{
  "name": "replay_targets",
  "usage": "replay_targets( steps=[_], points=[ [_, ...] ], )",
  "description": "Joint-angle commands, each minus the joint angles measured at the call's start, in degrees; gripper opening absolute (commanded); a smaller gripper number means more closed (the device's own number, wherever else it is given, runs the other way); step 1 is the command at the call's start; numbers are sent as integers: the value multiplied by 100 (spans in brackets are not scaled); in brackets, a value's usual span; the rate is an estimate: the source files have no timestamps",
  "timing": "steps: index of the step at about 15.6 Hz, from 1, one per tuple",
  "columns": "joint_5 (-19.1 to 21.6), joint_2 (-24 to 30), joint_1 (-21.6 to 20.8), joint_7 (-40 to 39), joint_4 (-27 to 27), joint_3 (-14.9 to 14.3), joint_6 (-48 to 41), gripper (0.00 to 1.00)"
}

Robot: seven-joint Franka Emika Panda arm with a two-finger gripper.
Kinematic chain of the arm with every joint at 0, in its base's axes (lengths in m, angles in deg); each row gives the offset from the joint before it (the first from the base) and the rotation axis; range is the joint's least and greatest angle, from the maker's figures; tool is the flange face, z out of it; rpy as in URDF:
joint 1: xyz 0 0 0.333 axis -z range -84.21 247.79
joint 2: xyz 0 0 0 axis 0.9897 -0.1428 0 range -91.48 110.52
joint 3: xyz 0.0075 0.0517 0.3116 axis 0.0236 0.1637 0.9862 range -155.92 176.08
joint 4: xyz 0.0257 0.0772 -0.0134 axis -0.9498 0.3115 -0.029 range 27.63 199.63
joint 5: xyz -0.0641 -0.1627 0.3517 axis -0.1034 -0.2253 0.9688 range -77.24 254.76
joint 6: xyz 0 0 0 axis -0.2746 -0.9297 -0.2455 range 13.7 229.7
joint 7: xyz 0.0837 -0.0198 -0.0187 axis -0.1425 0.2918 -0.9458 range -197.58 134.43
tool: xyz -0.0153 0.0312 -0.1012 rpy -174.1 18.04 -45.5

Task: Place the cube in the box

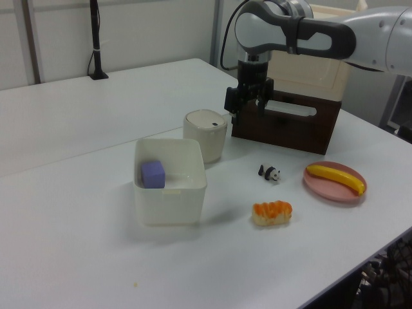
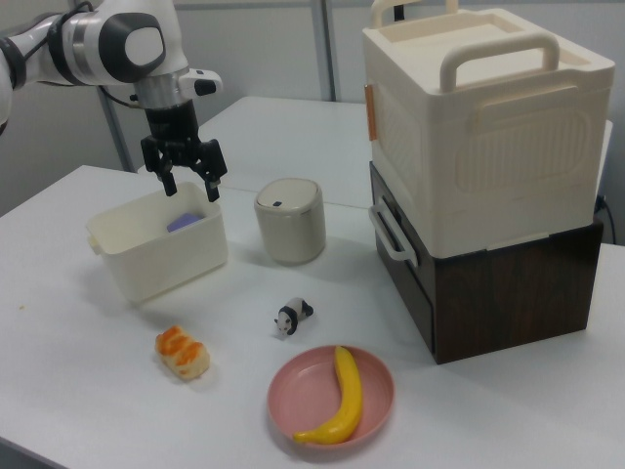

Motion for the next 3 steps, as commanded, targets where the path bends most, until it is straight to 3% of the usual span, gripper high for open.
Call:
replay_targets(
  steps=[1, 3],
  points=[
    [-86, 191, 140, 248, 146, 111, -15, 100],
    [-42, 191, 131, 248, 137, 102, -6, 100]
  ],
)
